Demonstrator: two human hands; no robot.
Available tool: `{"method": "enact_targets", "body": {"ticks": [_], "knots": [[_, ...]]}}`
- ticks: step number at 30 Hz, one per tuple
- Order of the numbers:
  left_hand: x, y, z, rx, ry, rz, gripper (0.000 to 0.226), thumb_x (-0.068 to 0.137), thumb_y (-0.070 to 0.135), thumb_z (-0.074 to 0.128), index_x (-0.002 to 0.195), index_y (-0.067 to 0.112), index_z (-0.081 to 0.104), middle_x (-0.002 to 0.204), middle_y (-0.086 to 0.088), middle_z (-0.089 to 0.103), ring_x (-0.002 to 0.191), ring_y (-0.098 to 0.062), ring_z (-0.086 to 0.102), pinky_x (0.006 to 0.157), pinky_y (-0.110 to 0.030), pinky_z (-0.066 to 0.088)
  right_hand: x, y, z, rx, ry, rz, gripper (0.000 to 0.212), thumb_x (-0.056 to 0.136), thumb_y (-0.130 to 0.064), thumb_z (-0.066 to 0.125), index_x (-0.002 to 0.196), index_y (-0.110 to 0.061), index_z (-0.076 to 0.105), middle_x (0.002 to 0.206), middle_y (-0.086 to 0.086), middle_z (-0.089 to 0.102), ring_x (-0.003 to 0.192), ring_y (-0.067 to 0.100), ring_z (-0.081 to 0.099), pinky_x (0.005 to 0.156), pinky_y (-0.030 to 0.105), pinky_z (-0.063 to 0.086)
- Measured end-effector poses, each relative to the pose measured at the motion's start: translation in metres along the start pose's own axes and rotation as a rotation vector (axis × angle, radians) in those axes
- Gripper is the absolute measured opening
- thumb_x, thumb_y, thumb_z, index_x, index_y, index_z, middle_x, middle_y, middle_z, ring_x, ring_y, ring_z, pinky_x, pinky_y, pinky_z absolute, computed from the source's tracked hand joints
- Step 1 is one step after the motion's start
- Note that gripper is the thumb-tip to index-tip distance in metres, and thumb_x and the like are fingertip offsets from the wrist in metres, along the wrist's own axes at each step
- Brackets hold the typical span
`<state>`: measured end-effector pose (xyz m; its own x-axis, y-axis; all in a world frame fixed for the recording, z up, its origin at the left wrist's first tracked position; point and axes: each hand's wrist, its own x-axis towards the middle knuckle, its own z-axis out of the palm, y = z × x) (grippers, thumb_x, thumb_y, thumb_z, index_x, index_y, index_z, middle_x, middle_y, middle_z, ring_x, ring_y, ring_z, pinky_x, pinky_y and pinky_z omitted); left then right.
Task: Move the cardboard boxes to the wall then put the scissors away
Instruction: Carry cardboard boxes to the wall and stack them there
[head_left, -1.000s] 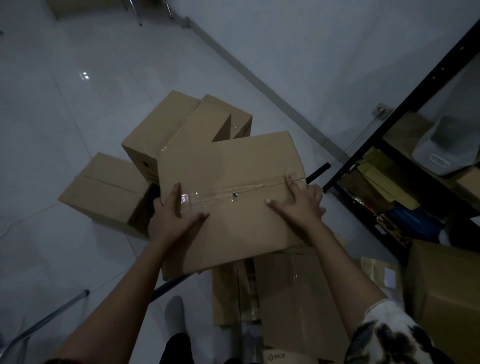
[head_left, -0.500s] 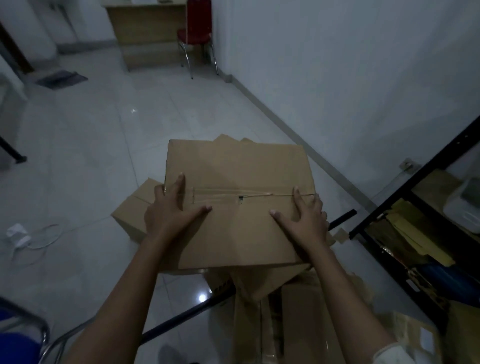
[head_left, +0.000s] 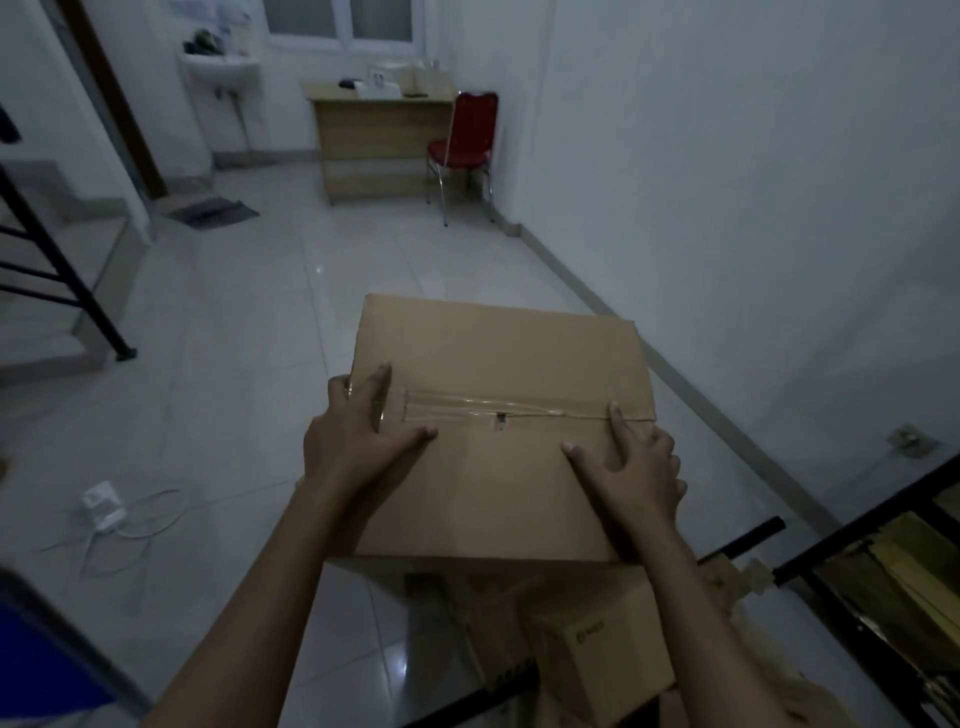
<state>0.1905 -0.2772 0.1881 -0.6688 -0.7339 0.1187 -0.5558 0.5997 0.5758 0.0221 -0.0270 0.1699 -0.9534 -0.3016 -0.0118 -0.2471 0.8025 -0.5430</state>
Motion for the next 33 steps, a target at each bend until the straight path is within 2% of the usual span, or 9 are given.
{"method": "enact_targets", "body": {"ticks": [5, 13, 17, 20, 24, 28, 33], "knots": [[0.029, -0.054, -0.035, -0.008, 0.044, -0.051, 0.103, 0.056, 0.081, 0.057, 0.146, 0.04, 0.033, 0.149, -0.005, 0.03, 0.118, -0.034, 0.054, 0.094, -0.041, 0.046, 0.01, -0.068, 0.035, 0.008, -0.01, -0.052, 0.084, 0.075, -0.078, 0.053, 0.149, -0.045, 0.028, 0.154, 0.014, 0.019, 0.141, 0.036, 0.022, 0.112, 0.055, 0.022], [0.053, -0.116, -0.07, -0.015, 0.115, -0.109, 0.094, 0.067, 0.071, 0.071, 0.147, 0.04, 0.033, 0.148, -0.004, 0.029, 0.122, -0.032, 0.051, 0.096, -0.04, 0.044, 0.016, -0.141, 0.077, 0.019, -0.012, -0.143, 0.078, 0.079, -0.073, 0.055, 0.148, -0.043, 0.032, 0.151, 0.012, 0.025, 0.136, 0.035, 0.03, 0.109, 0.052, 0.023], [0.074, -0.143, -0.076, -0.019, 0.126, -0.143, 0.099, 0.06, 0.08, 0.064, 0.146, 0.043, 0.03, 0.149, -0.005, 0.031, 0.12, -0.034, 0.052, 0.096, -0.043, 0.047, 0.031, -0.169, 0.096, -0.002, -0.025, -0.175, 0.076, 0.08, -0.071, 0.056, 0.147, -0.043, 0.034, 0.149, 0.012, 0.027, 0.135, 0.035, 0.032, 0.108, 0.052, 0.025], [0.1, -0.154, -0.081, -0.029, 0.134, -0.153, 0.101, 0.058, 0.081, 0.058, 0.147, 0.041, 0.03, 0.148, -0.006, 0.033, 0.12, -0.032, 0.052, 0.094, -0.041, 0.047, 0.052, -0.189, 0.113, -0.001, -0.048, -0.177, 0.077, 0.079, -0.072, 0.055, 0.147, -0.044, 0.034, 0.149, 0.012, 0.027, 0.135, 0.035, 0.032, 0.107, 0.052, 0.027], [0.142, -0.169, -0.083, -0.009, 0.129, -0.155, 0.097, 0.065, 0.075, 0.067, 0.148, 0.037, 0.031, 0.148, -0.007, 0.033, 0.121, -0.032, 0.051, 0.093, -0.041, 0.046, 0.085, -0.216, 0.135, -0.012, -0.066, -0.193, 0.077, 0.08, -0.072, 0.055, 0.147, -0.043, 0.034, 0.15, 0.014, 0.027, 0.136, 0.035, 0.031, 0.107, 0.052, 0.027], [0.203, -0.178, -0.086, 0.0, 0.122, -0.164, 0.101, 0.059, 0.08, 0.055, 0.148, 0.036, 0.032, 0.147, -0.007, 0.033, 0.121, -0.032, 0.051, 0.094, -0.041, 0.046, 0.137, -0.253, 0.152, -0.018, -0.083, -0.199, 0.077, 0.08, -0.073, 0.053, 0.147, -0.043, 0.034, 0.149, 0.014, 0.029, 0.134, 0.035, 0.033, 0.106, 0.052, 0.028], [0.274, -0.19, -0.094, 0.013, 0.128, -0.194, 0.1, 0.061, 0.08, 0.056, 0.148, 0.038, 0.028, 0.147, -0.007, 0.03, 0.121, -0.032, 0.051, 0.092, -0.041, 0.047, 0.199, -0.302, 0.168, -0.051, -0.103, -0.234, 0.077, 0.08, -0.073, 0.052, 0.148, -0.043, 0.033, 0.148, 0.015, 0.03, 0.132, 0.037, 0.034, 0.105, 0.053, 0.029]]}}
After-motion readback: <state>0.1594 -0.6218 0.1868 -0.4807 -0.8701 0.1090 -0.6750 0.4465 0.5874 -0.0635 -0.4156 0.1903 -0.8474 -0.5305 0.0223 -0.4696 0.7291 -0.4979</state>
